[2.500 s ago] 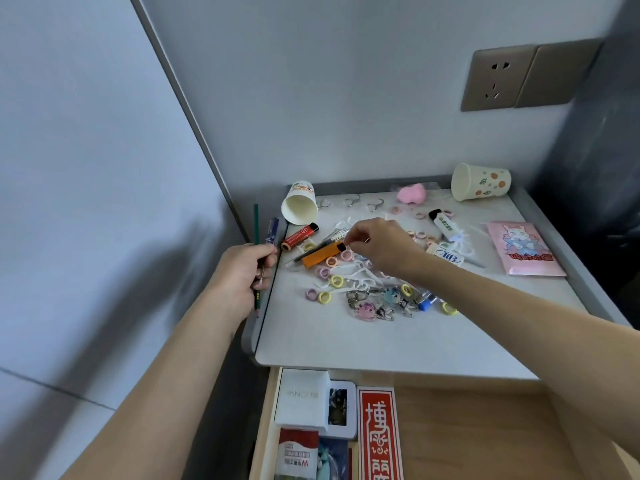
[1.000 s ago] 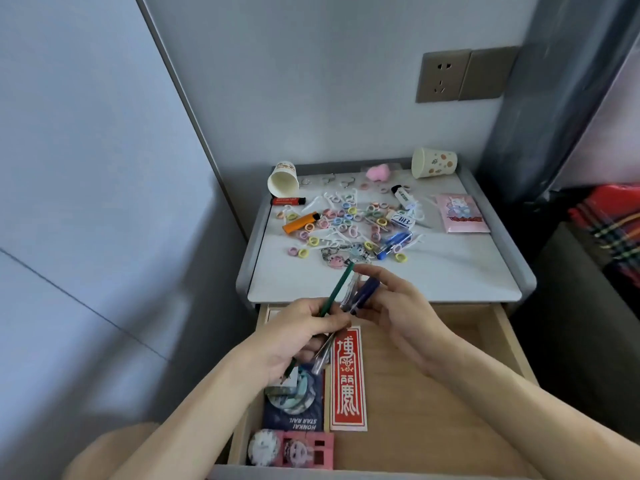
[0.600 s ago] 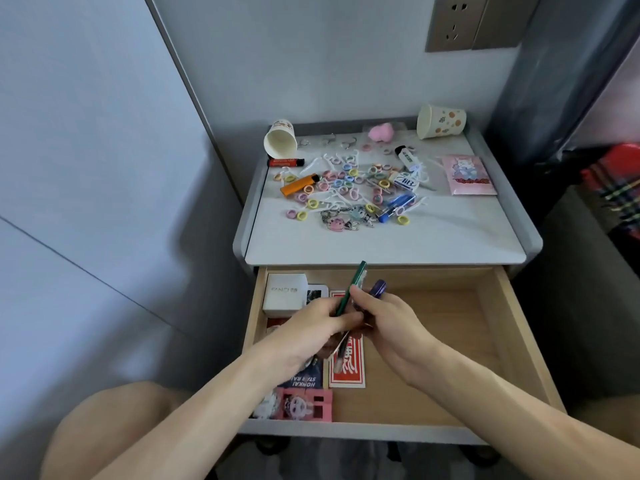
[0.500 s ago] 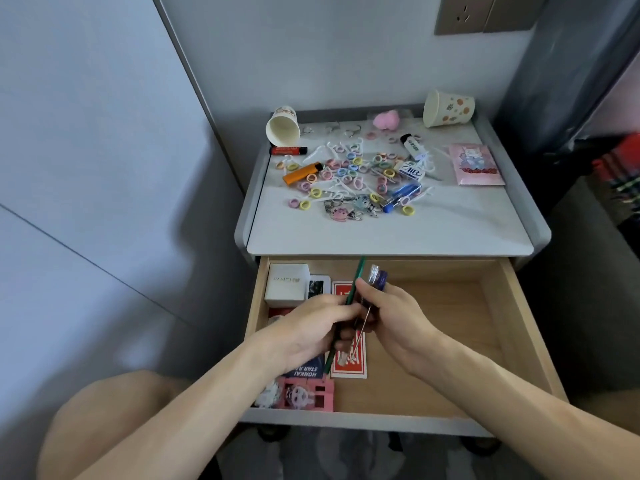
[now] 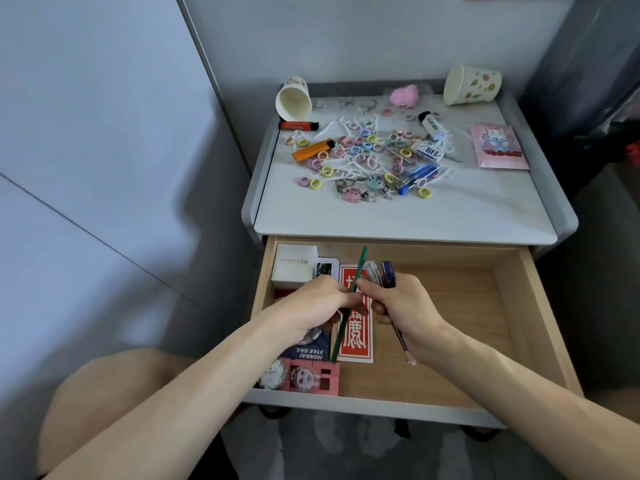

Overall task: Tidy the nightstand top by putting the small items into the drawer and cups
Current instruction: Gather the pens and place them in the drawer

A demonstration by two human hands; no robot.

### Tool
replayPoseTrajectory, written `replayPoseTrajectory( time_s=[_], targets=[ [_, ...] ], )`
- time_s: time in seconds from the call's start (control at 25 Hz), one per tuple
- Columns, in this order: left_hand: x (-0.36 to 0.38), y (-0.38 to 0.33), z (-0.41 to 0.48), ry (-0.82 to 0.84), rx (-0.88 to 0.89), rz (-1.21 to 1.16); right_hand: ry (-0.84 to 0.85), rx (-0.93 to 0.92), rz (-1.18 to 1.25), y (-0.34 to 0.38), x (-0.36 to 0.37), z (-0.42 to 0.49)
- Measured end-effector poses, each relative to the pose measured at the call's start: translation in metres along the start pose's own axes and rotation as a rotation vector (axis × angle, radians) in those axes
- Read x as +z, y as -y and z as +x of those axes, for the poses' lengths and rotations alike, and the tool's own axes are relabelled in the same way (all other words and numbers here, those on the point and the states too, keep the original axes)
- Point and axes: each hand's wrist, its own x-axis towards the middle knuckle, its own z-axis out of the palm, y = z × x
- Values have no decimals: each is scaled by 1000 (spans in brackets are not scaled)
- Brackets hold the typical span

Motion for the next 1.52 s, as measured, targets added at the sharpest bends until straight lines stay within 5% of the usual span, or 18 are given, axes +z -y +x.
replayPoseTrajectory(
  time_s=[0.28,0.4,0.56,0.84,1.24,1.52],
  targets=[
    [-2,-5,2,38,56,145,55,84,-41,-3,4,14],
    [-17,-8,0,-108,104,335,13,178,-64,-8,5,31],
    [-43,-12,-2,-271,143,115,-181,284,-262,-31,11,62],
    [-48,-15,-3,-312,185,43,-308,101,-694,-39,36,77],
    [-50,-15,-1,-352,177,6,-234,61,-609,-33,36,68],
    [-49,-16,-1,-363,162,-14,-172,175,-284,-40,17,67]
  ],
)
